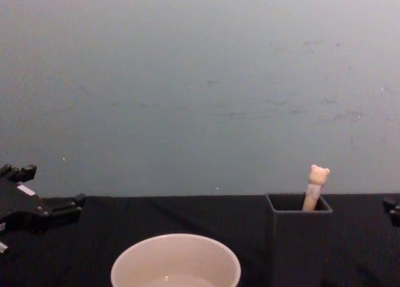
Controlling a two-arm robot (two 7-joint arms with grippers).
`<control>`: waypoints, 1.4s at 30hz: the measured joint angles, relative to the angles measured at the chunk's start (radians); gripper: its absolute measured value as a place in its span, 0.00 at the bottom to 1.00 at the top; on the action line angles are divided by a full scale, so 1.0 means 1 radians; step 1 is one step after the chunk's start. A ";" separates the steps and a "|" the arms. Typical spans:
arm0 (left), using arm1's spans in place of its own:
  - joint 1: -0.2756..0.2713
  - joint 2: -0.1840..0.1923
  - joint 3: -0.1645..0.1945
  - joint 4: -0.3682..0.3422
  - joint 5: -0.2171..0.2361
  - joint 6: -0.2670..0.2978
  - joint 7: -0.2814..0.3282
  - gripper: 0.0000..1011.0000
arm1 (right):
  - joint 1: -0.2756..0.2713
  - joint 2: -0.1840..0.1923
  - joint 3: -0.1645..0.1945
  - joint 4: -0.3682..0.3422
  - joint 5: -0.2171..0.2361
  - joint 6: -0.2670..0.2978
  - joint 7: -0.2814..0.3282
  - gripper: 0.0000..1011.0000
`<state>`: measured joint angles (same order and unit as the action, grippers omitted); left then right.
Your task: Pick up the stirring spoon with one hand, stir inside the cup, then place it back in its original position.
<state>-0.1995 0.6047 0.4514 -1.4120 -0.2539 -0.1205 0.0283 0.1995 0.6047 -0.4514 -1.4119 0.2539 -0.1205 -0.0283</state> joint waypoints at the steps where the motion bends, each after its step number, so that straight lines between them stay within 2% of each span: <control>1: 0.000 0.000 0.000 0.000 0.000 0.000 0.000 0.99 | 0.000 0.000 0.000 0.000 0.000 0.000 0.000 0.99; 42: 0.000 0.000 0.000 0.000 0.000 0.000 0.000 0.99 | 0.000 0.000 0.000 0.000 0.000 0.000 0.000 0.99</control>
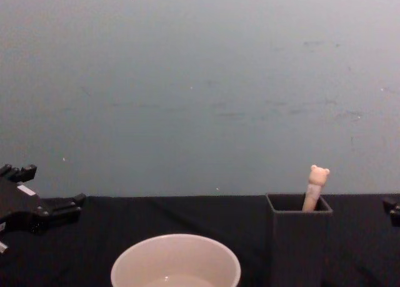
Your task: Pick up the stirring spoon with one hand, stir inside the cup, then place it back in its original position.
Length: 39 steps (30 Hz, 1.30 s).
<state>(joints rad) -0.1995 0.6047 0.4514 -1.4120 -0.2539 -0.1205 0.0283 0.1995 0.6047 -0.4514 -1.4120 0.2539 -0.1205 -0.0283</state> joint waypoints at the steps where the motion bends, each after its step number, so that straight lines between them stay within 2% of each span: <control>1: 0.000 0.000 0.000 0.000 0.000 0.000 0.000 0.99 | 0.000 0.000 0.000 0.000 0.000 0.000 0.000 0.99; 26: 0.000 0.000 0.000 0.000 0.000 0.000 0.000 0.99 | 0.000 0.000 0.000 0.000 0.000 0.000 0.000 0.99; 28: 0.000 0.000 0.000 0.000 0.000 0.000 0.000 0.99 | -0.003 -0.002 0.008 -0.003 0.006 -0.001 0.014 0.99; 30: 0.000 0.000 0.000 0.000 0.000 0.000 0.000 0.99 | -0.006 -0.003 0.015 -0.009 0.017 -0.004 0.031 0.99; 32: 0.000 0.000 0.000 0.000 0.000 0.000 0.000 0.99 | -0.013 -0.004 0.032 -0.023 0.051 -0.010 0.072 0.99; 34: 0.000 0.000 0.000 0.000 0.000 0.000 0.000 0.99 | -0.015 -0.004 0.036 -0.027 0.060 -0.011 0.082 0.99; 36: 0.000 0.000 0.000 0.000 0.000 0.000 0.000 0.99 | -0.025 -0.003 0.054 -0.047 0.113 -0.017 0.143 0.99; 39: 0.000 0.000 0.000 0.000 0.000 0.000 0.000 0.99 | -0.031 -0.001 0.067 -0.059 0.160 -0.020 0.200 0.99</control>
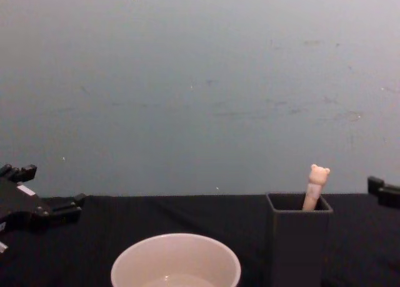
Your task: Pick up the stirring spoon with one hand, stir inside the cup, then place it back in its original position.
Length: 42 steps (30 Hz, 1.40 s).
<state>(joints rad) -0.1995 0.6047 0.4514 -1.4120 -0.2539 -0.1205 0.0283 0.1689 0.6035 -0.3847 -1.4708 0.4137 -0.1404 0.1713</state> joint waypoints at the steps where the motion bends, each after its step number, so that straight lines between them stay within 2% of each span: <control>1: 0.000 0.000 0.000 0.000 0.000 0.000 0.000 0.99 | -0.003 0.001 0.007 -0.005 0.035 -0.001 0.043 0.99; 4: 0.000 0.000 0.000 0.000 0.000 0.000 0.000 0.99 | -0.004 0.002 0.014 -0.008 0.080 -0.003 0.110 0.99; 5: 0.000 0.000 0.000 0.000 0.000 0.000 0.000 0.99 | -0.003 0.003 0.018 -0.007 0.107 -0.003 0.153 0.99; 7: 0.000 0.000 0.000 0.000 0.000 0.000 0.000 0.99 | -0.001 0.003 0.020 -0.003 0.129 -0.003 0.191 0.99; 8: 0.000 0.000 0.000 0.000 0.000 0.000 0.000 0.99 | 0.003 0.002 0.021 0.002 0.152 -0.003 0.232 0.99; 10: 0.000 0.000 0.000 0.000 0.000 0.000 0.000 0.99 | 0.007 0.000 0.021 0.008 0.169 -0.002 0.267 0.99; 13: 0.000 0.000 0.000 0.000 0.000 0.000 0.000 0.99 | 0.028 -0.008 0.016 0.040 0.207 -0.002 0.368 0.99; 14: 0.000 0.000 0.000 0.000 0.000 0.000 0.000 0.99 | 0.028 -0.008 0.016 0.040 0.207 -0.002 0.368 0.99; 17: 0.000 0.000 0.000 0.000 0.000 0.000 0.000 0.99 | 0.061 -0.022 0.002 0.089 0.219 -0.010 0.455 0.99; 21: 0.000 0.000 0.000 0.000 0.000 0.000 0.000 0.99 | 0.105 -0.043 -0.015 0.145 0.217 -0.010 0.515 0.99; 31: 0.000 0.000 0.000 0.000 0.000 0.000 0.000 0.99 | 0.193 -0.098 -0.043 0.252 0.197 -0.013 0.578 0.99; 42: 0.000 0.000 0.000 0.000 0.000 0.000 0.000 0.99 | 0.235 -0.129 -0.062 0.303 0.192 0.000 0.600 0.99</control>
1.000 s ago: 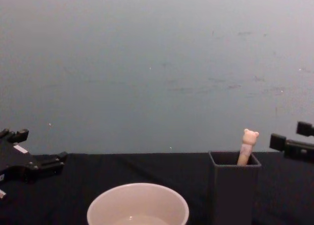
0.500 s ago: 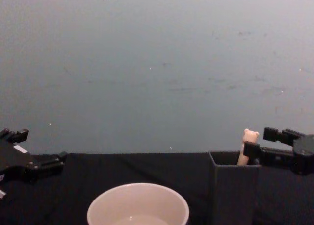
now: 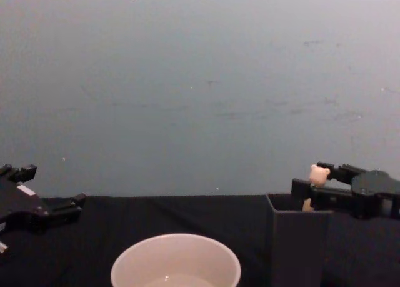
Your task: Pick up the stirring spoon with one hand, stir inside the cup, then place it back in its original position.
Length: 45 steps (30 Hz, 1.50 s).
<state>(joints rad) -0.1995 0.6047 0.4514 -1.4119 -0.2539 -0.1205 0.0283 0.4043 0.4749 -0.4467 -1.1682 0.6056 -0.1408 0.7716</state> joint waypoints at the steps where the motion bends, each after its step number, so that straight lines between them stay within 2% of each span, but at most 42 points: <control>1: 0.000 0.000 0.000 0.000 0.000 0.000 0.000 0.99 | 0.000 0.000 0.000 0.000 0.000 0.000 0.000 0.99; 27: 0.000 0.000 0.000 0.000 0.000 0.000 0.000 0.99 | 0.011 -0.008 -0.010 0.010 -0.006 0.016 -0.002 0.99; 34: 0.000 0.000 0.000 0.000 0.000 0.000 0.000 0.99 | 0.010 -0.008 -0.009 0.010 -0.005 0.016 -0.003 0.82; 45: 0.000 0.000 0.000 0.000 0.000 0.000 0.000 0.99 | 0.010 -0.008 -0.009 0.009 -0.005 0.015 -0.003 0.47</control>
<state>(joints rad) -0.1995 0.6047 0.4514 -1.4120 -0.2539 -0.1205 0.0283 0.4145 0.4664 -0.4555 -1.1587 0.6011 -0.1261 0.7688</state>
